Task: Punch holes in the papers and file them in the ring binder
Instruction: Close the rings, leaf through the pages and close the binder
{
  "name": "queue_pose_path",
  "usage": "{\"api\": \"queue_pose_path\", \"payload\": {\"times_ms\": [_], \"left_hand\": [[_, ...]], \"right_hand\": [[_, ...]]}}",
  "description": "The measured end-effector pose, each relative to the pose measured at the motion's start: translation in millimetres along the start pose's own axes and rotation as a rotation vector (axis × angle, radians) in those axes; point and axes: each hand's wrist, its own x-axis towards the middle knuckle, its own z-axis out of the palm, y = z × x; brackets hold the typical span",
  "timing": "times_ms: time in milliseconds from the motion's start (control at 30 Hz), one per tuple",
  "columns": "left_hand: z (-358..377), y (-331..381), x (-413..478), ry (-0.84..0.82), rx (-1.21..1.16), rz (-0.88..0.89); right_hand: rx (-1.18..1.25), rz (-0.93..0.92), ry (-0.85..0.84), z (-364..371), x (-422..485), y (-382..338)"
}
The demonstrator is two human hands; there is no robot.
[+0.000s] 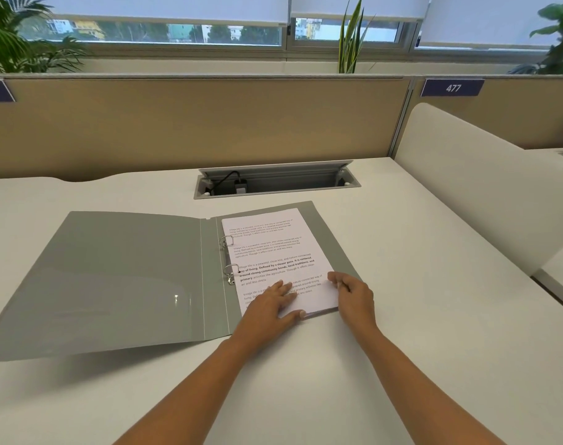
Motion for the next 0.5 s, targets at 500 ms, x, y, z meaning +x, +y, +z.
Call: {"api": "queue_pose_path", "payload": {"times_ms": [500], "left_hand": [[1.4,0.6,0.6,-0.015,0.038,0.024]], "right_hand": [[-0.084,-0.068,0.135,-1.5,0.6,-9.5]]}}
